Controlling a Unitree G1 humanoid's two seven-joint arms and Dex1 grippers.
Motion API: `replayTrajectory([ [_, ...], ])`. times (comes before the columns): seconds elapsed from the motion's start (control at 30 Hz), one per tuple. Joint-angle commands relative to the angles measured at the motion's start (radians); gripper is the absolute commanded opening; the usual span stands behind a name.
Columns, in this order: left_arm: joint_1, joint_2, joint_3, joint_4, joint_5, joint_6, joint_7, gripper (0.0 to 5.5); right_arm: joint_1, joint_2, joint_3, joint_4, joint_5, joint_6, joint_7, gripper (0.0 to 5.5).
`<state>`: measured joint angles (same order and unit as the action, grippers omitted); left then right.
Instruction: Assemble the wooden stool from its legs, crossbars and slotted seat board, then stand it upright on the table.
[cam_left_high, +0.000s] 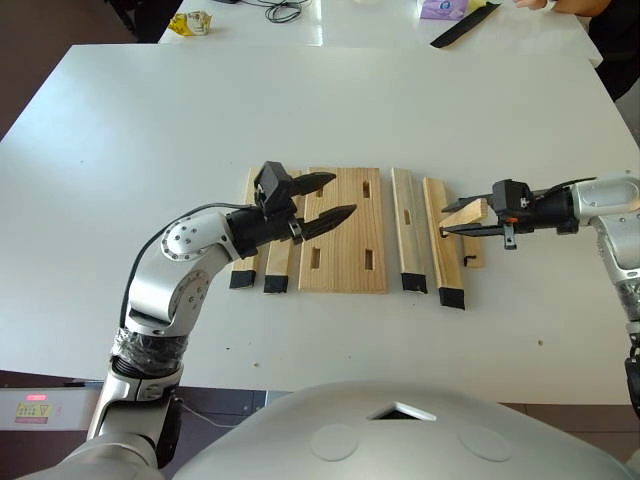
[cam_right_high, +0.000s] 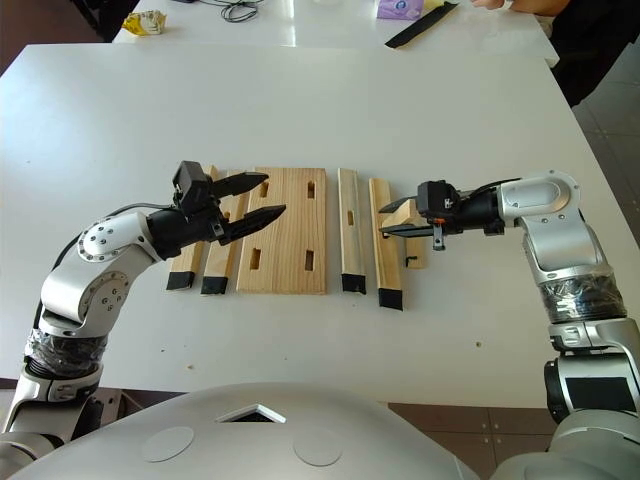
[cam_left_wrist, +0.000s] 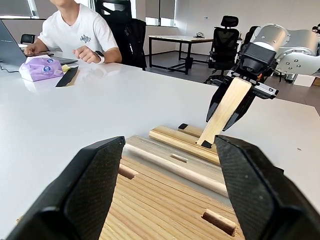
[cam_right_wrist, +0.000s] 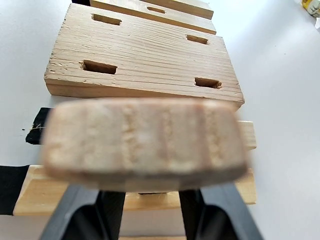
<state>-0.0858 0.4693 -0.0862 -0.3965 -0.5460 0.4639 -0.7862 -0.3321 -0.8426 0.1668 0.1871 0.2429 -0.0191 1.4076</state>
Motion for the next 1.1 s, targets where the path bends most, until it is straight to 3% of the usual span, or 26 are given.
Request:
replayTrajectory([
  [0.03, -0.002, -0.005, -0.011, -0.013, -0.001, 0.013, 0.010, 3.33, -0.058, 0.039, 0.063, 0.081, -0.041, 0.072, 0.031, 1.31],
  [0.37, -0.003, -0.012, -0.026, -0.022, -0.009, 0.032, 0.008, 3.33, -0.112, 0.102, 0.160, 0.263, -0.109, 0.067, 0.063, 1.31],
  [0.93, -0.031, 0.003, -0.014, -0.001, -0.020, 0.037, -0.011, 3.33, -0.049, 0.171, 0.094, 0.303, -0.063, 0.051, -0.041, 1.31],
  [1.1, -0.042, 0.005, -0.017, 0.010, -0.021, 0.036, -0.020, 3.33, -0.013, 0.231, 0.097, 0.333, -0.095, 0.024, -0.122, 2.21],
])
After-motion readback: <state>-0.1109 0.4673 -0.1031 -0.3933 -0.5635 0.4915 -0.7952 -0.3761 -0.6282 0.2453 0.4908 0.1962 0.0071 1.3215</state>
